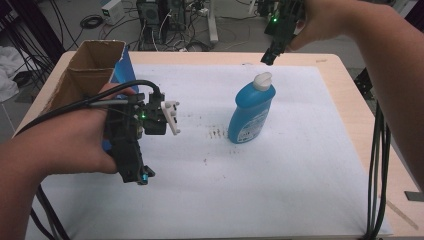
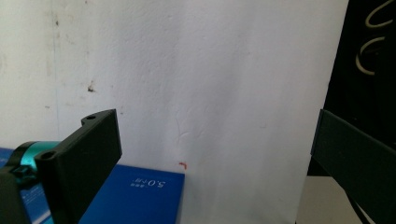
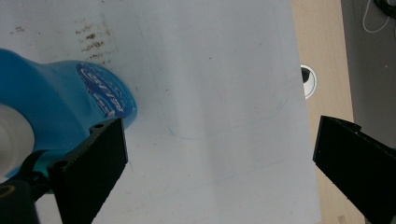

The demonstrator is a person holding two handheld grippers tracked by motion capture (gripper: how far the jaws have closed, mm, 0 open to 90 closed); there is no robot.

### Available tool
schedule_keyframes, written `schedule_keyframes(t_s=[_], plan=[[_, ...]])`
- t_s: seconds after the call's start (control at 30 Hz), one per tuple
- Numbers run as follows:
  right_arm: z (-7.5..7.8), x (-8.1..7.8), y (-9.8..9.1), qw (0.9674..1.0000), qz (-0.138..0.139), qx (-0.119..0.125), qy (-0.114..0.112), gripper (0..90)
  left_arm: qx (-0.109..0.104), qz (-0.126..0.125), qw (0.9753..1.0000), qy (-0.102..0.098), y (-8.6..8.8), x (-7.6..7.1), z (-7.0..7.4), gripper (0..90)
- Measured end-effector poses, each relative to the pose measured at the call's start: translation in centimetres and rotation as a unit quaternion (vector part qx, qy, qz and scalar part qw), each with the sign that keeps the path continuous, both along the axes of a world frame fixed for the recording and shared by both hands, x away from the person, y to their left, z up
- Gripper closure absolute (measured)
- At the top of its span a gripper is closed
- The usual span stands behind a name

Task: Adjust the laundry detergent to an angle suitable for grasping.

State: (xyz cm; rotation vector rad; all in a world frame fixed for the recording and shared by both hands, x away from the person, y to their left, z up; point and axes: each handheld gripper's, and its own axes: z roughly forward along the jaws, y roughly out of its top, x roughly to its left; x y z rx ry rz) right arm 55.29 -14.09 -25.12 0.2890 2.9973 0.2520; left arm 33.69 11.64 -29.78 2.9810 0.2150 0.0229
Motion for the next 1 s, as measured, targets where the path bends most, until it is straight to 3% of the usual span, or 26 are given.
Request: schedule_keyframes(t_s=[0.27,0.57,0.87,1.0], plan=[[-0.3,-0.4,-3.4,0.9998,-0.019,0.0,0.002,2.3,0.006,0.003,1.0,0.002,-0.1,0.2,0.3,1.6],[-1.0,-2.0,-7.1,0.9994,-0.034,-0.006,0.005,2.3,0.011,0.005,0.9999,-0.001,-0.1,0.4,0.7,1.6],[-1.7,-3.1,-9.0,0.9988,-0.046,-0.007,0.014,2.3,-0.017,0.027,0.9993,-0.018,-0.1,0.5,1.1,1.7],[-1.9,-3.8,-9.5,0.9986,-0.05,-0.008,0.017,2.3,-0.041,0.054,0.9971,-0.035,0.0,0.7,1.6,1.7]])
